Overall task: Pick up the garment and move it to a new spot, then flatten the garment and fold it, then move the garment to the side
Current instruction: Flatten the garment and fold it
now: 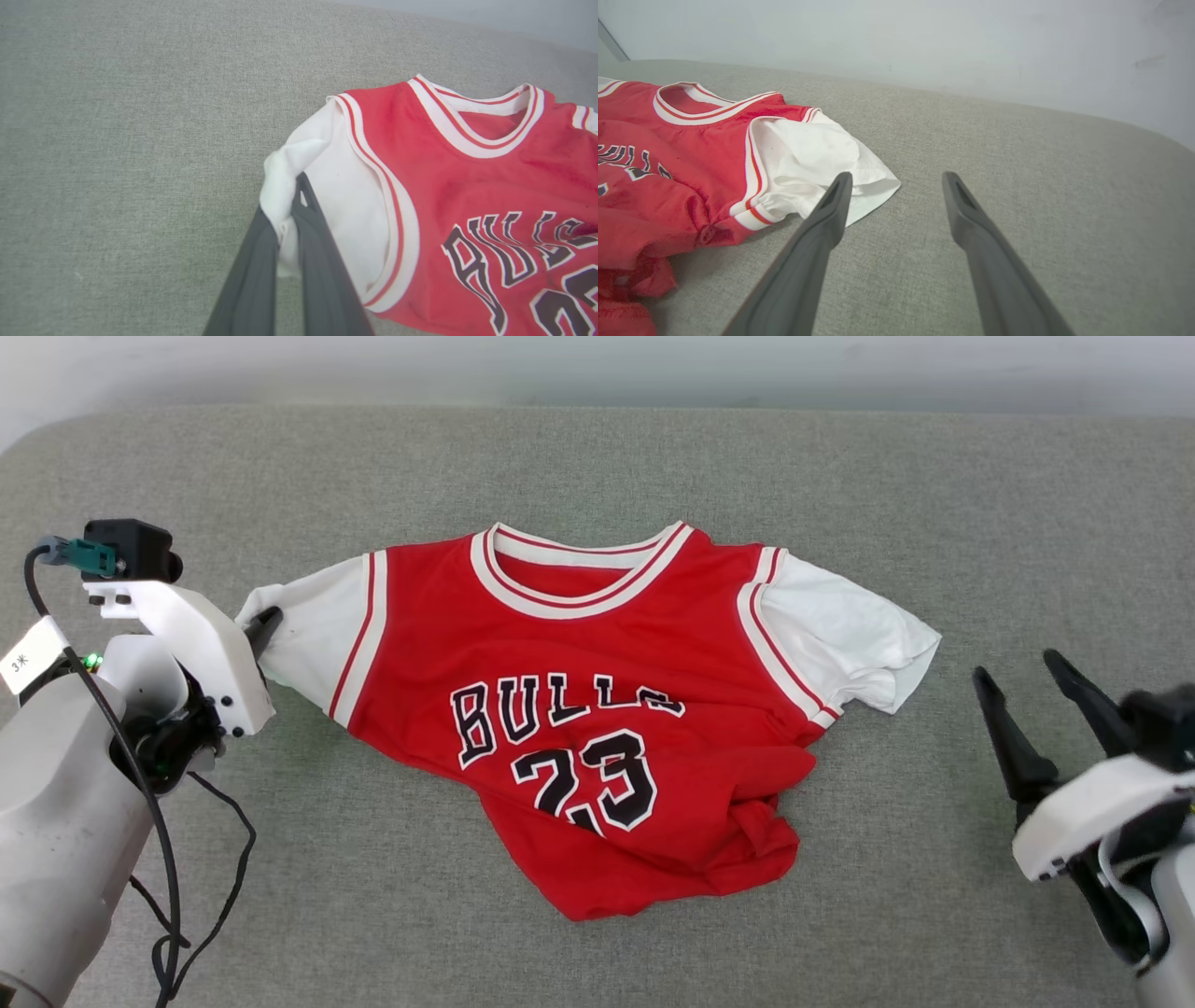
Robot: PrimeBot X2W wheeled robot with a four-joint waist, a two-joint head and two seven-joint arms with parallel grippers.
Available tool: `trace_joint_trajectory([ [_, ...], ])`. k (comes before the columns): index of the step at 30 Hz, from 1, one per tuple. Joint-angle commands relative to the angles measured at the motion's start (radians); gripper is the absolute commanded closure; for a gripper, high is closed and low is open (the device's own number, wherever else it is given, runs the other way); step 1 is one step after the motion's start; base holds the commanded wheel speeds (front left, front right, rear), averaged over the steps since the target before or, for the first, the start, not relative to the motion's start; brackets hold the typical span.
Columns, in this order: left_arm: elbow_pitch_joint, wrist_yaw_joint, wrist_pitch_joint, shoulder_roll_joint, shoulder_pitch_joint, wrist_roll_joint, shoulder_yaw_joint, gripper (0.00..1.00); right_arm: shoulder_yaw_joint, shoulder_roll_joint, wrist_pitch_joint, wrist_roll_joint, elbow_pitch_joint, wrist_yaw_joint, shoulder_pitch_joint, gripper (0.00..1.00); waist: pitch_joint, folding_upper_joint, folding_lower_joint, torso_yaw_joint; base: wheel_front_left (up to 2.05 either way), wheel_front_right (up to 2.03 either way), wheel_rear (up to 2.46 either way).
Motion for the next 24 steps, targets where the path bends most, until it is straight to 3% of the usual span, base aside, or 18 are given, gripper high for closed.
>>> trace_joint_trajectory([
  [1,-0.002,0.001,-0.009,0.005,0.008,-0.010,-0.008,1.00,0.032,-0.012,0.052,0.031,0.028,-0.001,-0.063,0.00,-0.005,0.0000,0.0000,0.000,0.00,0.00,0.00],
  [8,-0.002,0.001,-0.010,-0.004,0.010,-0.036,-0.040,1.00,0.101,0.004,0.288,0.150,0.161,-0.001,-0.226,0.00,-0.019,0.0000,0.0000,0.007,0.00,0.00,0.00],
  [12,-0.004,0.001,-0.006,-0.010,0.004,-0.045,-0.061,1.00,0.126,0.014,0.403,0.156,0.225,-0.001,-0.306,0.00,-0.019,0.0000,0.0000,0.014,0.00,0.00,0.00],
  [24,0.007,0.001,-0.007,-0.024,-0.023,-0.060,-0.107,1.00,0.149,0.055,0.532,0.095,0.429,-0.001,-0.449,0.00,0.006,0.0000,0.0000,0.051,0.00,0.00,0.00],
])
